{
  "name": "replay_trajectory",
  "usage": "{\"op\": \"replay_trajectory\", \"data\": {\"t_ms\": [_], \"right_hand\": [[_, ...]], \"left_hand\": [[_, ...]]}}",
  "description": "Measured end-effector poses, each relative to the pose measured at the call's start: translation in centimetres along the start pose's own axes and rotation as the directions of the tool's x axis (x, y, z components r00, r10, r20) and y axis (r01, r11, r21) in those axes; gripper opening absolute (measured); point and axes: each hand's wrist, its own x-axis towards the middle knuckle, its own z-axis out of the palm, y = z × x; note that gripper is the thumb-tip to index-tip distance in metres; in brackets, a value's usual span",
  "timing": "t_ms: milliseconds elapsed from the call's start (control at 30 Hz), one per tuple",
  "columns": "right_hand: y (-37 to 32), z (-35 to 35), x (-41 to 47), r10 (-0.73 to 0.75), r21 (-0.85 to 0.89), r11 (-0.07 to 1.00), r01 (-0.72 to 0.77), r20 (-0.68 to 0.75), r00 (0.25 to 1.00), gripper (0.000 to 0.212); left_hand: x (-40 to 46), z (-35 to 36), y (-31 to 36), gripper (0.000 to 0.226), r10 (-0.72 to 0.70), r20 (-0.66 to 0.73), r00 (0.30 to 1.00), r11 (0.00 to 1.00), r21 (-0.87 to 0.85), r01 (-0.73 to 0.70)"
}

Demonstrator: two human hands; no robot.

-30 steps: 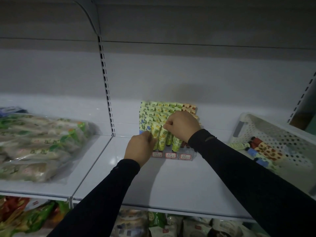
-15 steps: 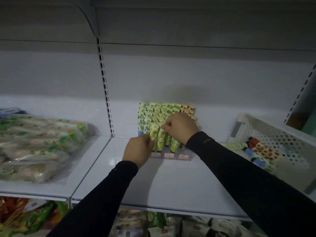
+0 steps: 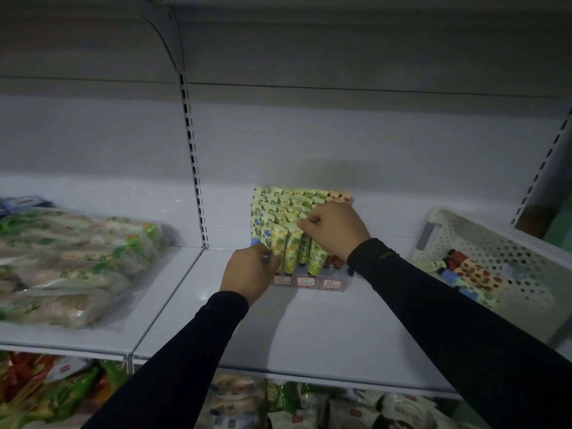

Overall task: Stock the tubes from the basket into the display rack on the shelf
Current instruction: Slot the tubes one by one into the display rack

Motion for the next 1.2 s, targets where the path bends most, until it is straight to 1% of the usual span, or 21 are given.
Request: {"op": "replay_trajectory", "data": {"t_ms": [167,233,333,433,567,667,767,833,933,1067,1133,1200], "right_hand": [[0.2,-0.2,-0.3,-0.004,0.016,1.0,0.005,-0.039,0.999,0.045],[0.4,-0.5,-0.4,0.0,0.01,1.0,0.0,-0.066,0.998,0.044],[1.4,-1.3,-0.9,0.017,-0.018,1.0,-0.019,-0.11,0.994,0.045],[2.6,-2.1,-2.1,0.045,0.01,0.999,-0.044,-0.141,0.989,0.041],[4.2,-3.7,-4.7,0.066,0.089,0.995,-0.053,-0.154,0.986,0.03],[6.5,-5.4,-7.1,0.081,0.045,0.996,-0.074,-0.189,0.979,0.026],[9.8,-6.3,-9.5,0.19,0.021,0.982,-0.189,-0.184,0.964,0.029],[12.3,-6.4,-10.7,0.302,-0.033,0.951,-0.309,-0.139,0.943,0.035],[16.0,-5.5,-11.9,0.463,-0.135,0.875,-0.465,-0.045,0.885,0.048],[19.5,-3.4,-12.2,0.57,-0.226,0.805,-0.549,0.034,0.821,0.056],[20.5,-2.4,-12.0,0.61,-0.292,0.764,-0.575,0.037,0.792,0.063],[21.3,-1.7,-11.8,0.623,-0.339,0.74,-0.581,0.019,0.782,0.064]], "left_hand": [[-0.1,-0.4,0.3,0.027,0.014,-0.02,1.0,0.999,-0.032,-0.014],[-0.1,-0.5,0.3,0.03,0.013,-0.015,1.0,1.0,-0.013,-0.013],[-0.4,-0.6,0.4,0.031,0.041,0.044,0.998,0.998,0.051,-0.043],[-1.1,-0.5,1.2,0.028,0.102,0.1,0.99,0.992,0.065,-0.109],[-2.4,-0.2,3.2,0.022,0.214,0.13,0.968,0.977,-0.029,-0.212],[-3.3,0.7,5.1,0.02,0.309,0.179,0.934,0.948,-0.131,-0.289],[-3.9,2.1,7.6,0.023,0.385,0.213,0.898,0.92,-0.166,-0.355],[-4.1,3.3,9.5,0.029,0.421,0.242,0.874,0.906,-0.161,-0.392],[-4.0,5.7,12.2,0.044,0.455,0.295,0.84,0.89,-0.156,-0.428],[-3.1,9.5,14.8,0.053,0.443,0.41,0.797,0.887,-0.071,-0.456],[-2.3,11.1,15.6,0.054,0.424,0.443,0.79,0.88,0.002,-0.474],[-1.3,12.6,16.2,0.053,0.413,0.449,0.792,0.865,0.076,-0.495]]}}
